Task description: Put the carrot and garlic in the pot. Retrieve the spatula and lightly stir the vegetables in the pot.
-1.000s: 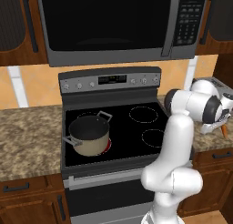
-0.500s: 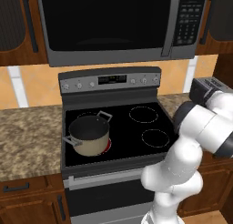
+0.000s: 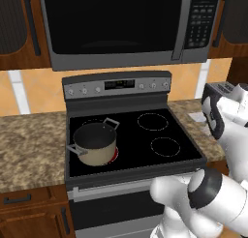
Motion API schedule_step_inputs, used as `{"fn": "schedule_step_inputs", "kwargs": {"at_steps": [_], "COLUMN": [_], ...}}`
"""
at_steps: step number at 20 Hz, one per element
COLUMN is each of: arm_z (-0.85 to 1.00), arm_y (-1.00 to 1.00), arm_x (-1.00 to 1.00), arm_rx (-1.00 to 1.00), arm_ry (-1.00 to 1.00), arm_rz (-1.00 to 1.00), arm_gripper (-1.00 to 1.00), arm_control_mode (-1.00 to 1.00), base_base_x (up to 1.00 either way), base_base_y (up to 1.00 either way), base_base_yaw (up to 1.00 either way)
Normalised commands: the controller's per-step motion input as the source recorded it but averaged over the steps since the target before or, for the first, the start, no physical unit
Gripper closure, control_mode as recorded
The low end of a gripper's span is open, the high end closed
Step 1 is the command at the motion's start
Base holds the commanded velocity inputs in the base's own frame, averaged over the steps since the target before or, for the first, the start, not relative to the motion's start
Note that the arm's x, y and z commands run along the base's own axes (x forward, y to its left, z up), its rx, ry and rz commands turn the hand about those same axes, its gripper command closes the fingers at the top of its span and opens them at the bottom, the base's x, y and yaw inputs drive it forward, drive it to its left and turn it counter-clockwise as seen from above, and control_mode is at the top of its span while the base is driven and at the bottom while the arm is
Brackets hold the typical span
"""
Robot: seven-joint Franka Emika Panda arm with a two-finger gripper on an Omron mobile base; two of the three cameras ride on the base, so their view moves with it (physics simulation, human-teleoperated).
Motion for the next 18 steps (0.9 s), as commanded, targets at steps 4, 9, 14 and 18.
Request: {"fn": "schedule_step_inputs", "kwargs": {"at_steps": [4, 9, 14, 18], "arm_z": [0.47, 0.37, 0.3, 0.35], "arm_y": [1.0, 1.0, 1.0, 1.0], "arm_x": [-0.22, -0.16, -0.13, -0.16], "arm_rx": [0.0, 0.0, 0.0, 0.0], "arm_ry": [0.0, 0.02, 0.02, 0.04], "arm_rz": [0.0, 0.0, 0.0, 0.0], "arm_gripper": [1.0, 1.0, 1.0, 1.0], "arm_control_mode": [-1.0, -1.0, -1.0, -1.0], "base_base_x": [0.0, 0.0, 0.0, 0.0], "base_base_y": [0.0, 0.0, 0.0, 0.0], "base_base_yaw": [0.0, 0.0, 0.0, 0.0]}}
